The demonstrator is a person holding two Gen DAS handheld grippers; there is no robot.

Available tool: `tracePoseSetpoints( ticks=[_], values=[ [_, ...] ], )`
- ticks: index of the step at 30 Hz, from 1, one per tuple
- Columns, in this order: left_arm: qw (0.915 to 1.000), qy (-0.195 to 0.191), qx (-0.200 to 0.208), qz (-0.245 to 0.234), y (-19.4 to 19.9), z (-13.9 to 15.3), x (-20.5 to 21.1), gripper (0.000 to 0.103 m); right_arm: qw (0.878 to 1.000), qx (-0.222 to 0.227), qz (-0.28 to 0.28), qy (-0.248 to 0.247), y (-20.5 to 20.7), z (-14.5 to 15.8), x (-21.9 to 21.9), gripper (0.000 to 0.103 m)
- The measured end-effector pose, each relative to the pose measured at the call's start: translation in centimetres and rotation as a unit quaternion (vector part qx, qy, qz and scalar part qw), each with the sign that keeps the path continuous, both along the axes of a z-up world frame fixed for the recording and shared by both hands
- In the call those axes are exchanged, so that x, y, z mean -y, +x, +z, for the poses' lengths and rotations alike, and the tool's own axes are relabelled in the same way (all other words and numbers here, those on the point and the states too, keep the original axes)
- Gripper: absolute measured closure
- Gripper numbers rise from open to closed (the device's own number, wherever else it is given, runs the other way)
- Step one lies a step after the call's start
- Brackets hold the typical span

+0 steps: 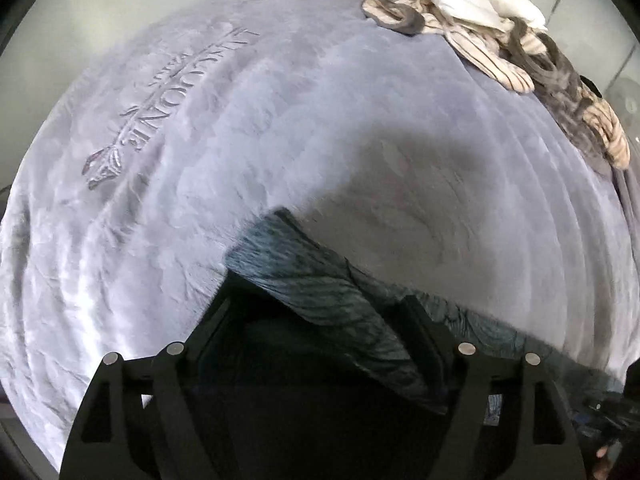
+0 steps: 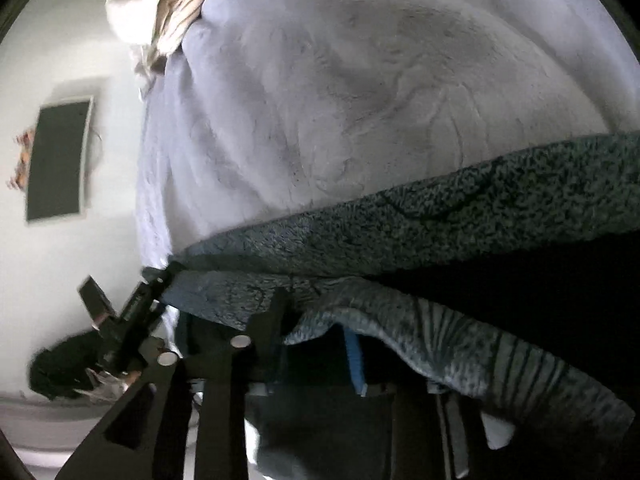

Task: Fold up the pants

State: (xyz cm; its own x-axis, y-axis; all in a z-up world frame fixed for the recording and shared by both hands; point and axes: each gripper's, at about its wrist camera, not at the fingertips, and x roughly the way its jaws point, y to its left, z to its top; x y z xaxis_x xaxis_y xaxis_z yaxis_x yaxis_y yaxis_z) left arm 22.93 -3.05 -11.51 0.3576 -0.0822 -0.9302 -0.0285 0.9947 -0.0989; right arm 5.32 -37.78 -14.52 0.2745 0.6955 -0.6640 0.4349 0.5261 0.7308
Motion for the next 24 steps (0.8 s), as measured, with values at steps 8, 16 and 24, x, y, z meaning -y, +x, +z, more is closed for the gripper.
tracePoseSetpoints(
  ticks=[8,16,24],
  values=[
    [0.9978,0.011,0.023,-0.061,-3.5,5.8,0.7,0.024,0.995,0.084,-0.024,-0.053,-5.2,8.9,3.4,0.033],
    [0.9447,-0.097,-0.071,-0.305,-15.3,4.6,16.8,0.024,0.981,0.075,-0.074,-0.163,-17.9,14.2,7.1,0.033],
    [0.8632,-0.155,-0.174,-0.448,-24.3,2.2,30.0,0.024,0.974,-0.053,-0.219,-0.036,-36.2,7.8,8.8,0.033]
  ],
)
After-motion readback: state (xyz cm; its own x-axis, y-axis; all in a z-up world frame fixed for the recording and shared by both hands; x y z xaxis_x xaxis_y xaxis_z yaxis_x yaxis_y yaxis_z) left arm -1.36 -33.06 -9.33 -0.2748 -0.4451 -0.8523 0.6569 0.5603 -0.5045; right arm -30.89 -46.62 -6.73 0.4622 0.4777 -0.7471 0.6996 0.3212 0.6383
